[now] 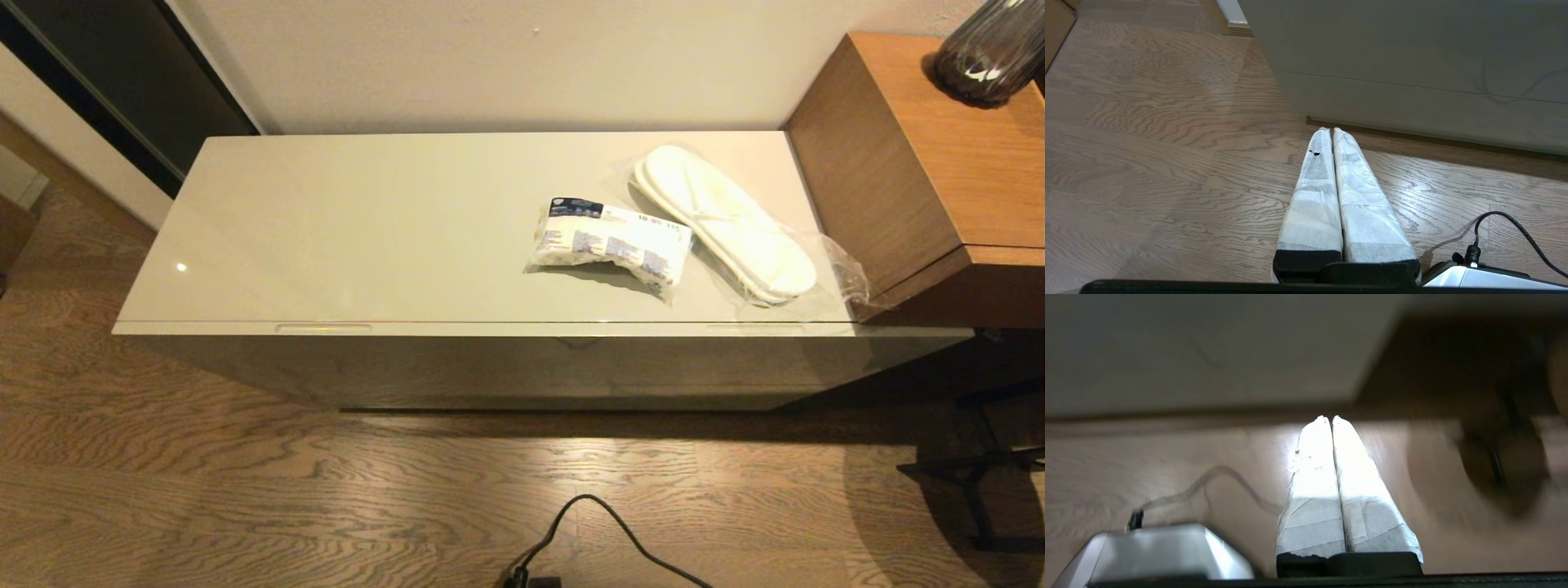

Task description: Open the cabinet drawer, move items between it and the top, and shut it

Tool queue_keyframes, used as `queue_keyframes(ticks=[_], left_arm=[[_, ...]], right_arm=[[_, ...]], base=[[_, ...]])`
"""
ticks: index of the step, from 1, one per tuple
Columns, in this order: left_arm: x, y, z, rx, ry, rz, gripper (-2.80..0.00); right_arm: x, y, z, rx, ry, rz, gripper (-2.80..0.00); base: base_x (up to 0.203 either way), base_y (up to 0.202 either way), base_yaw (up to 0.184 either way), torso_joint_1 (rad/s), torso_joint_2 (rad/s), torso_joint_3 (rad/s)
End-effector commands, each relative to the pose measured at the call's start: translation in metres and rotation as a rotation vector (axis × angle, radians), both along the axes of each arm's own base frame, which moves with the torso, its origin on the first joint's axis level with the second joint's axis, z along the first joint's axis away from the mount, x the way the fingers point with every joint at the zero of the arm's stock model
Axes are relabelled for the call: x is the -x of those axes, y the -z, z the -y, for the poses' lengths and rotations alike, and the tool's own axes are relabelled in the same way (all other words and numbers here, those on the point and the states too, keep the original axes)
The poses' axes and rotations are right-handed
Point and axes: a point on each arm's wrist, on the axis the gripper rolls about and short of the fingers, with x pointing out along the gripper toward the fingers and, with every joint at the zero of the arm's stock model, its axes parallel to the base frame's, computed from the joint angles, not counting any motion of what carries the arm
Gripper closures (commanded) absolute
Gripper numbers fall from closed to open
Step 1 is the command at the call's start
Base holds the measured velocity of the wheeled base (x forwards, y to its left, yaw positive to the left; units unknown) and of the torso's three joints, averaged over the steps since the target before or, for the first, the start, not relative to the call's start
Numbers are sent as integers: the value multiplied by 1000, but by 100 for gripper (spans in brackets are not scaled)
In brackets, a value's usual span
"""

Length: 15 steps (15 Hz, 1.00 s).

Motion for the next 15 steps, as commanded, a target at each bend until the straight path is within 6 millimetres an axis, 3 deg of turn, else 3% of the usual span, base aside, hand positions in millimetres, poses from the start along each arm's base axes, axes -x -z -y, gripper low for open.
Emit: queue_keyframes(ticks=[1, 15], left_arm=[[3, 2, 0, -7, -2, 36, 0], [3, 2, 1, -7, -1, 36, 0]], right_arm=[[-5, 10, -1, 15, -55, -13, 0], [-4, 10, -1, -66, -55, -14, 0]], base=[[0, 0, 0, 0, 0, 0], [0, 0, 0, 0, 0, 0]])
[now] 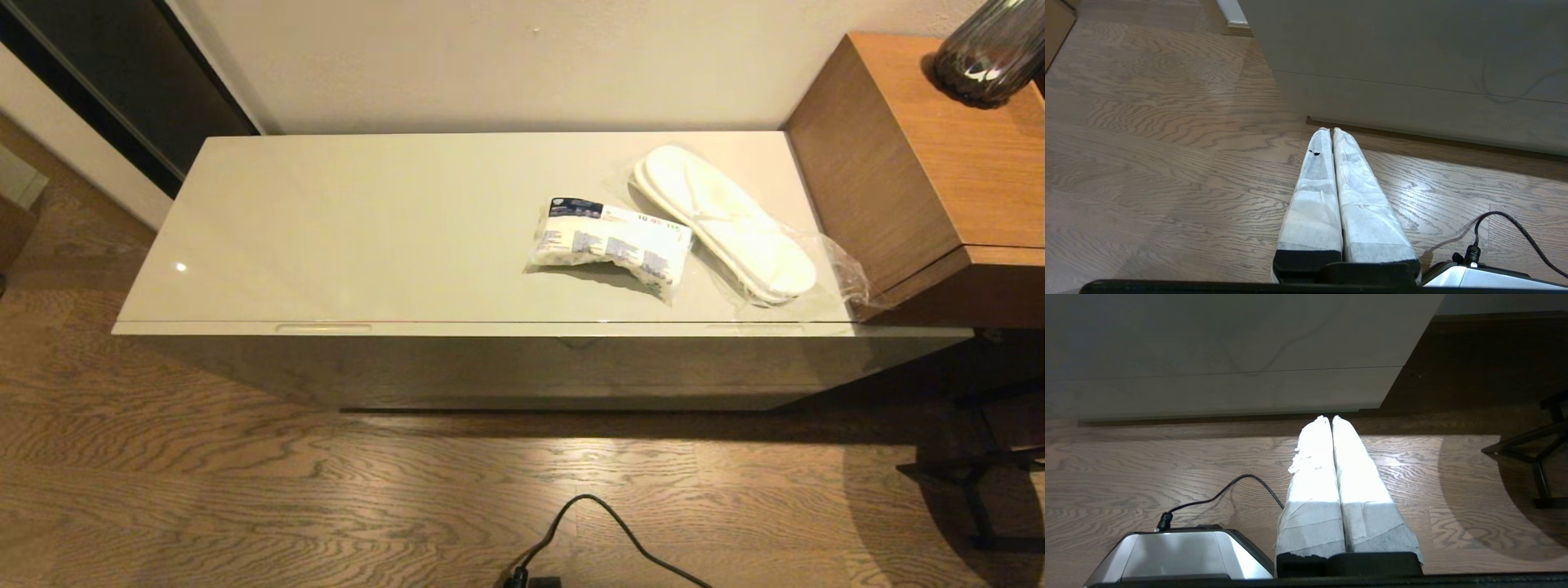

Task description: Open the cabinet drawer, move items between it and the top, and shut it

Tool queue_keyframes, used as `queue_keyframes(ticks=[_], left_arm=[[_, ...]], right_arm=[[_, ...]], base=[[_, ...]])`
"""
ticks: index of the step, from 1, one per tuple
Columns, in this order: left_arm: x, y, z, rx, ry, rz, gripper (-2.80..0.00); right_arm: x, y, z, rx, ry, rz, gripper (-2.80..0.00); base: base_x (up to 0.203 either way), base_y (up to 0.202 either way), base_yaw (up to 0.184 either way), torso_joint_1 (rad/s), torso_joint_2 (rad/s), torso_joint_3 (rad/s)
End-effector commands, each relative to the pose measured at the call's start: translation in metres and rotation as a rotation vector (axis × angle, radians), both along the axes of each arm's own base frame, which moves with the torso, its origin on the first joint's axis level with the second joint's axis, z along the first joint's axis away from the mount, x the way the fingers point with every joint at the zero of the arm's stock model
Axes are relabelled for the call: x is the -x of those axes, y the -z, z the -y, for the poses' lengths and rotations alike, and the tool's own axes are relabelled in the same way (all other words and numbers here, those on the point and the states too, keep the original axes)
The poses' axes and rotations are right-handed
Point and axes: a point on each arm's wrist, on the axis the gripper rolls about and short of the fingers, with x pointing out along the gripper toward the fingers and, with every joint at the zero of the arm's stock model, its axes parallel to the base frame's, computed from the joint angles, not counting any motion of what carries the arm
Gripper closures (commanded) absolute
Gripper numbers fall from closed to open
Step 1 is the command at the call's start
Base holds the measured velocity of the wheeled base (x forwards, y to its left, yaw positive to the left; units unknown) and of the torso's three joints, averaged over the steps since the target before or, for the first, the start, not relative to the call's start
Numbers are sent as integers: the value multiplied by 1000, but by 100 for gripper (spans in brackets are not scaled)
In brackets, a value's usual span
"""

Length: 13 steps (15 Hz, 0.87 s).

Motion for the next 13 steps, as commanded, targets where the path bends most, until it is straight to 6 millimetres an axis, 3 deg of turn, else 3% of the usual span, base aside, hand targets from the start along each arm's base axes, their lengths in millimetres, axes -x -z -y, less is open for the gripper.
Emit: queue_keyframes(ticks=[1, 13], left_arm=[[3, 2, 1, -7, -2, 35, 0], [3, 2, 1, -7, -2, 35, 0]], right_arm=[[0, 0, 0, 0, -1, -3, 0], [0, 0, 0, -4, -1, -3, 0]], base=[[0, 0, 0, 0, 0, 0], [0, 0, 0, 0, 0, 0]])
